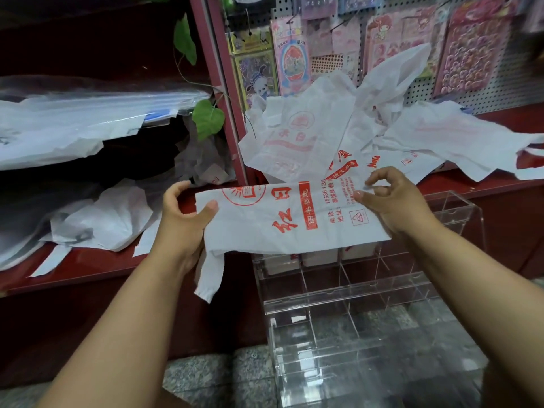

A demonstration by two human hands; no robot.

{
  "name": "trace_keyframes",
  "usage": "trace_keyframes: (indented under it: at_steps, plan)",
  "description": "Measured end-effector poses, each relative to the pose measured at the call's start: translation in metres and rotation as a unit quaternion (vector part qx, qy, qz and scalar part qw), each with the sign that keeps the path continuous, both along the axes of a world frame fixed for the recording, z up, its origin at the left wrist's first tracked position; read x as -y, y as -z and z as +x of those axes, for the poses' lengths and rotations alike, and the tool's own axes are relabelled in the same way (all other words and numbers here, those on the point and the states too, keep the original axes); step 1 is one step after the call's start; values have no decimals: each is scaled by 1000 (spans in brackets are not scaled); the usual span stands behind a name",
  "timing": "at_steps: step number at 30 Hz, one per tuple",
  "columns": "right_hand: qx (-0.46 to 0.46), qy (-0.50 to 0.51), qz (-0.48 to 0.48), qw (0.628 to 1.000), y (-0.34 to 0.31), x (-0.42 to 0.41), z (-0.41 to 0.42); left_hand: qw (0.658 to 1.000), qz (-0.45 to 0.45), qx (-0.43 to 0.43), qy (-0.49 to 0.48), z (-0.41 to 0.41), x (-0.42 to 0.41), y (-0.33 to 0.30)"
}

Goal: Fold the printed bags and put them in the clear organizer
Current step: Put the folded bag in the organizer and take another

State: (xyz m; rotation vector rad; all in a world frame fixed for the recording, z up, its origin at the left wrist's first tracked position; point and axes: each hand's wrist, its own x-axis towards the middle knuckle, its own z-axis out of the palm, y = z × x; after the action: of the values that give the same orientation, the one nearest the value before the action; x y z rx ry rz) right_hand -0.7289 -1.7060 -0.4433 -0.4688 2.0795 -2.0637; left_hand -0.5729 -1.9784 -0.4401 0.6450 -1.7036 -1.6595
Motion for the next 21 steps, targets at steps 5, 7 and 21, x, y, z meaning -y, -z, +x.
trace_keyframes:
  at_steps: [5,7,21]
  plan:
    - [26,-5,-23,999,9,4,-8,998,-64,9,11,6,-1,-5]
    - [49,-13,-35,998,9,4,-10,999,-45,8,25,8,2,-6]
    - [79,-31,-51,995,11,3,-10,996,-63,-67,19,11,16,-3]
